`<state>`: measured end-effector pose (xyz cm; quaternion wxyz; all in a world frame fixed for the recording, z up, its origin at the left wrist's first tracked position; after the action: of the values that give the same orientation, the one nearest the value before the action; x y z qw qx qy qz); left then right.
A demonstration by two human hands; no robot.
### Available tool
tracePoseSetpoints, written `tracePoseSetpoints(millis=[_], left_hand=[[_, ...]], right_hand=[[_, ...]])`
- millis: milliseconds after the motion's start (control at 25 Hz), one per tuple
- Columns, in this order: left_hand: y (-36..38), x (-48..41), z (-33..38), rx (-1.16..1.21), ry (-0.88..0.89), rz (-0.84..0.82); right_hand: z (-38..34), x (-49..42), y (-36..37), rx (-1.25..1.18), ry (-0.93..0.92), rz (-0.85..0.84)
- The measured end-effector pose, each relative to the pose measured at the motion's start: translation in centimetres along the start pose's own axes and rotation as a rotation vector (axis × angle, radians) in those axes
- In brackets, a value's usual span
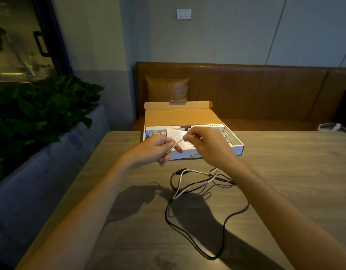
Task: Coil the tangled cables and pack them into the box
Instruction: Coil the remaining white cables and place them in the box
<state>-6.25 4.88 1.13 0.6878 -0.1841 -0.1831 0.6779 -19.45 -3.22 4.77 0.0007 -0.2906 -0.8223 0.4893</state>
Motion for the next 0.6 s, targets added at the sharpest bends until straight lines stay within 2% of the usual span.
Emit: tracePoseSetpoints(millis=[40, 120, 200, 240, 280, 320, 360, 400, 440, 480, 520, 600], left_hand=[[0.4, 0.5, -0.2, 0.244, 0.023, -0.096], [1.5, 1.4, 1.4, 0.769, 0.181, -0.227], [1.8, 1.1, 2.7, 1.188, 0.361, -0.192], [1.6, 0.6, 2.8, 1.29, 0.412, -0.081], [1.3, 0.1, 2.5, 1.264, 0.428, 0.065], [0.8, -0.2, 2.3, 1.09, 0.395, 0.224], [0.1, 0.0, 2.4, 0.753, 0.327, 0.371], [-0.4, 0.3, 2.9, 0.329, 0.252, 0.443], [-0.2, 0.4, 3.1, -0.022, 0.183, 0.422], [0.1, 0.3, 2.7, -0.201, 0.114, 0.348], [0.1, 0.2, 2.0, -0.205, 0.061, 0.272], [0.4, 0.2, 0.6, 0.065, -0.015, 0.122]], right_hand=[[0.4, 0.0, -0.9, -0.015, -0.009, 0.078], [0.8, 0.1, -0.7, -0.122, -0.037, 0.11], [0.2, 0.3, 1.6, -0.183, -0.057, 0.019], [-0.4, 0.5, 3.2, -0.174, -0.056, -0.066], [-0.9, 0.7, 4.7, -0.141, -0.054, -0.162], [-1.3, 1.0, 5.9, -0.098, -0.057, -0.244], [-1.5, 1.1, 6.5, -0.062, -0.065, -0.298], [-1.7, 1.1, 6.3, -0.039, -0.077, -0.314], [-1.8, 1.0, 5.6, -0.031, -0.082, -0.295], [-1.8, 0.7, 4.5, -0.029, -0.085, -0.249], [-1.5, 0.4, 3.3, -0.027, -0.084, -0.192], [-1.0, -0.1, 1.2, -0.068, -0.095, -0.094]])
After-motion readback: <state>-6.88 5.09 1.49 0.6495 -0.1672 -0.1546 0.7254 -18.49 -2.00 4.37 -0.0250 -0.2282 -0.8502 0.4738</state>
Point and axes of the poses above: each hand's wrist, its own x-axis away from the middle knuckle, its own y-axis out of the palm, z = x × y, the point moved 7 cm from there along -x, towards the middle knuckle, and after that the axes turned 10 degrees about -z, right-handed, at the moved point
